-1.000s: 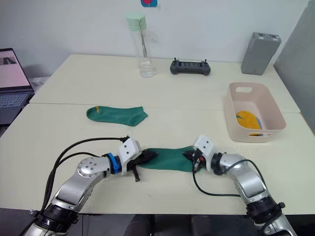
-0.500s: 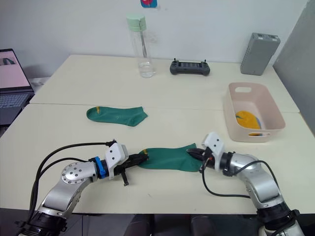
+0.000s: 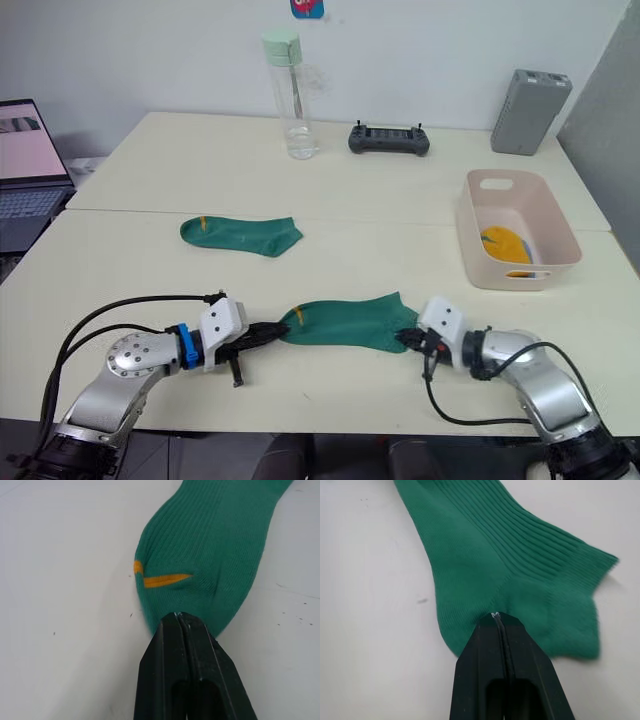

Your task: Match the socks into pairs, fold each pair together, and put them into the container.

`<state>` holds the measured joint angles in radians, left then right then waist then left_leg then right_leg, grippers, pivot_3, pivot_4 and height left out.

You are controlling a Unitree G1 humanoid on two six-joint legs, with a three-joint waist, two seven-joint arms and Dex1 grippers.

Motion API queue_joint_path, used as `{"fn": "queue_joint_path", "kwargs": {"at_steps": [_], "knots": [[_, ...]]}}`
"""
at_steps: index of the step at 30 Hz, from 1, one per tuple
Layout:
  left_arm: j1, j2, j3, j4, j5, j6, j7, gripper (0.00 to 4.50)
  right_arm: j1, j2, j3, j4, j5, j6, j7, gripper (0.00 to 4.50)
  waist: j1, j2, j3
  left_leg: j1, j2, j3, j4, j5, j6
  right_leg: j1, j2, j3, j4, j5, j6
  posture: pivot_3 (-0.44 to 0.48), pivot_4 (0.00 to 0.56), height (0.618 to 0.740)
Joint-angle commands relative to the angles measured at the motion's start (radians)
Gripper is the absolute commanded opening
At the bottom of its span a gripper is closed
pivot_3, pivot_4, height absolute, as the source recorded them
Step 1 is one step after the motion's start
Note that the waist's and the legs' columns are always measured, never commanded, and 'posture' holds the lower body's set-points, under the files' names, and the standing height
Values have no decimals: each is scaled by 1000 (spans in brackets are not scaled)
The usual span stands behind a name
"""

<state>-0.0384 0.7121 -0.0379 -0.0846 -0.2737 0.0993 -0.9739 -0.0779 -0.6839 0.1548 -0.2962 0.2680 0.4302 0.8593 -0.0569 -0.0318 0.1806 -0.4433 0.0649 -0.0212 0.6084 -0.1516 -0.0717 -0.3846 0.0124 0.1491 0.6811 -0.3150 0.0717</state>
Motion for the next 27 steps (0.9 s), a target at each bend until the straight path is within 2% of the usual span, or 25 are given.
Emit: {"fn": "queue_joint_path", "kwargs": {"at_steps": [1,2,5,7,10,15,17,21,27], "knots": [[19,8,113,-103,-156,162,17,11,2,-5,-92,-53,59,17,-5,0,-1,0,0,0,0,0,0,0,0,0,0,0,0,0,0,0,150,740],[22,5,158,-114,-191,205,44,11,-3,6,-118,-75,82,32,-21,0,-1,0,0,0,0,0,0,0,0,0,0,0,0,0,0,0,150,740],[38,-8,298,-88,-235,253,132,623,-37,51,-190,-144,151,79,-80,904,-6,0,0,0,1,-1,0,0,0,-1,1,-2,1,0,0,0,150,740],[57,-22,355,-70,-228,246,178,1261,-63,70,-197,-174,160,97,-108,1633,-10,0,0,0,2,-1,0,0,0,-1,1,-1,1,0,0,0,150,740],[88,-55,386,-70,-206,223,227,2255,-108,105,-177,-190,162,113,-147,2723,-10,0,0,0,1,0,0,0,0,-1,0,-1,0,0,0,0,150,740],[117,-121,372,-102,-150,185,316,3840,-170,165,-125,-196,148,132,-196,4475,0,-1,0,0,0,-1,0,0,0,-1,0,-1,0,0,0,0,150,740],[99,-134,349,-109,-121,175,342,4488,-184,180,-108,-200,143,134,-210,4500,3,-1,0,0,0,-1,0,0,0,-2,0,-1,0,0,0,0,150,740],[-34,-150,254,-61,-61,163,354,4488,-193,175,-72,-215,136,132,-200,4500,8,-1,-1,0,0,0,0,0,0,-2,0,-1,0,0,0,0,150,740],[-295,-186,118,169,61,110,362,4488,-213,162,-63,-208,132,122,-184,4500,9,-1,-1,0,0,0,0,0,0,1,0,-1,0,2,3,0,150,740]]}}
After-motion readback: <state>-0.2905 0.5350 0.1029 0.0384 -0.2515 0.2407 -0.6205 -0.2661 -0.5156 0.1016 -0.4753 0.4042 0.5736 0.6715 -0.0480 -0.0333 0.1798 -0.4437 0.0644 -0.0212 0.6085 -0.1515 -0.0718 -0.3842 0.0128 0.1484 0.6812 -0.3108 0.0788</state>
